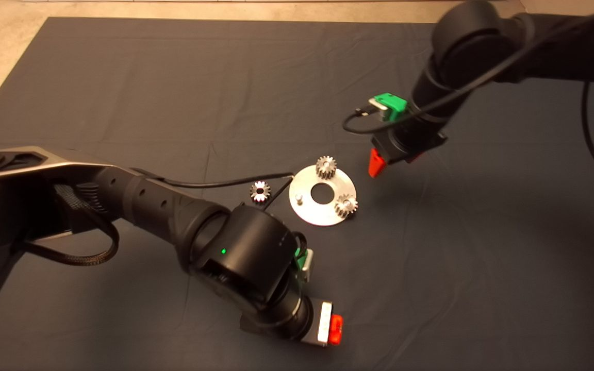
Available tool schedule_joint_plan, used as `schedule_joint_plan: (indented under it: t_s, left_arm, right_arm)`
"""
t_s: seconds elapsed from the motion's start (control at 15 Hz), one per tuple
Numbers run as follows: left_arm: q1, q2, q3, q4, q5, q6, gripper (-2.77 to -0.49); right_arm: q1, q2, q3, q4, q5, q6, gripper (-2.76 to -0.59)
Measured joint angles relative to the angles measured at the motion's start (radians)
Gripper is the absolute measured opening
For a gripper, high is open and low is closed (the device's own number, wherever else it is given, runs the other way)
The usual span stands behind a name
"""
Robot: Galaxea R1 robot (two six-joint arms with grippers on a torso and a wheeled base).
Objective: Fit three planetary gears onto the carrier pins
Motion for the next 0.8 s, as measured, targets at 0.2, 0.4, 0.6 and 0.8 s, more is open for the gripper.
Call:
schedule_joint_plan:
  t_s: [0.2, 0.4, 0.6, 0.8]
  left_arm:
    - [-0.025, 0.002, -0.074, 0.000, 0.000, 0.073, -0.51]
    - [-0.053, -0.004, -0.143, 0.000, 0.000, 0.147, -0.51]
    - [-0.105, -0.004, -0.190, 0.000, 0.000, 0.196, -0.51]
    - [-0.126, -0.020, -0.233, 0.000, -0.001, 0.244, -0.51]
  right_arm:
    - [0.000, -0.044, 0.126, 0.000, -0.009, 0.118, -1.02]
    - [0.003, -0.055, 0.193, 0.000, -0.006, 0.189, -1.02]
    - [0.003, -0.068, 0.231, 0.000, -0.007, 0.233, -1.00]
    - [0.006, -0.078, 0.255, 0.000, -0.006, 0.254, -0.87]
